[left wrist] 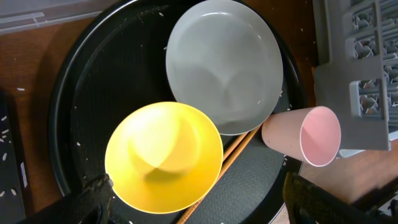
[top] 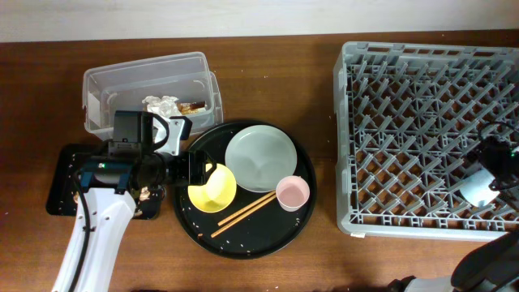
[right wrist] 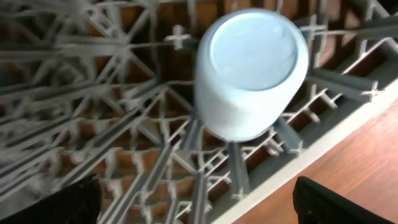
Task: Sort waste into correct bins and load items into the dishwasher rack
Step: 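Place the blue cup upside down in the rack with the right gripper, then grasp the pink cup with the left gripper and lift it toward the right gripper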
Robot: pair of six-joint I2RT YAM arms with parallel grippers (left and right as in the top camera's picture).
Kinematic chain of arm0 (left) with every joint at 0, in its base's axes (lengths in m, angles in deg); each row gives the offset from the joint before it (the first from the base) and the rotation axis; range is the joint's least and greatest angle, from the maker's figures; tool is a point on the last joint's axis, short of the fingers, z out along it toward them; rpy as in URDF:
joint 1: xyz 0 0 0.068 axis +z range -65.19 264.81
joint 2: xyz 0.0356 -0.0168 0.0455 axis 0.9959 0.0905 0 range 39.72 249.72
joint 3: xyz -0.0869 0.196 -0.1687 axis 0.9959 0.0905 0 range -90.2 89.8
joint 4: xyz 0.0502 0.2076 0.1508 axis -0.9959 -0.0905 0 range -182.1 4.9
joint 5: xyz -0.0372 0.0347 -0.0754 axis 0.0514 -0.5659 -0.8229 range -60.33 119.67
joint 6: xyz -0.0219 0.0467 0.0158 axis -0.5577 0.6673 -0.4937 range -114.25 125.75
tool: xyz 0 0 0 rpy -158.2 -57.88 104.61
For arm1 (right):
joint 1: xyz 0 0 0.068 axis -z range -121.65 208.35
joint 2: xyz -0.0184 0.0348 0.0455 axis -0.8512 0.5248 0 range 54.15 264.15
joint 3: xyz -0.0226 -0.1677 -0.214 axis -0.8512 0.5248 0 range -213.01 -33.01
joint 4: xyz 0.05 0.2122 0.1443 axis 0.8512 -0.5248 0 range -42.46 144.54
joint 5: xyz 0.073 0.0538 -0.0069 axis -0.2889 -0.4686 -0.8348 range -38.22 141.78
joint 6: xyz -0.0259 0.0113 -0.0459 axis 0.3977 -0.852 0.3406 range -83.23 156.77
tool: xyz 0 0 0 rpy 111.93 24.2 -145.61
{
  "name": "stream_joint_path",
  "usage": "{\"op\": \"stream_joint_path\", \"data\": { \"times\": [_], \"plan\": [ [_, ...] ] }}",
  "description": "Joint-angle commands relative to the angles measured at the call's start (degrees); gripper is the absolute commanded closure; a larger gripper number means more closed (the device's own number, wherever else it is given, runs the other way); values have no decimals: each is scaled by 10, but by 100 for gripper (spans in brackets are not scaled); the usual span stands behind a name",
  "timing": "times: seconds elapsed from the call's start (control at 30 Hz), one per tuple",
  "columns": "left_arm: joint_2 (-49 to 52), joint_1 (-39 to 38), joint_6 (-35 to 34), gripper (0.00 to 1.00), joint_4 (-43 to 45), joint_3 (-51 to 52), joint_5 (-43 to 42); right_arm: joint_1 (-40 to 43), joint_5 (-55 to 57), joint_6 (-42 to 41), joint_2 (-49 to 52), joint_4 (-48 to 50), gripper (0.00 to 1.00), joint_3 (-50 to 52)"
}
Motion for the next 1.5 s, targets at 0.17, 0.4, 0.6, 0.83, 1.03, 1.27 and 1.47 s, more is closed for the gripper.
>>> {"op": "stream_joint_path", "data": {
  "times": [0.17, 0.4, 0.6, 0.83, 1.03, 1.27, 1.47],
  "plan": [
    [-8, -16, 9, 17, 5, -2, 0, -129, -158, 86, -75, -81, 1, -110],
    [47, -177, -33, 17, 96, -2, 1, -274, -116, 98, -83, -116, 1, -110],
    [178, -292, -73, 21, 188, -2, 2, -287, -108, 98, -83, -116, 0, -110],
    [263, -316, -73, 88, 210, -2, 19, -287, -108, 98, -83, -116, 0, -110],
    [239, -295, -73, 100, 196, -4, 3, -287, -108, 99, -83, -121, 1, -110],
    [129, -104, -158, 100, 283, -10, -296, -287, -275, 209, -80, -118, 2, -107],
    [131, -63, -279, 100, 440, -9, -502, -353, -578, 353, -80, -89, 2, -69]
  ]
}}
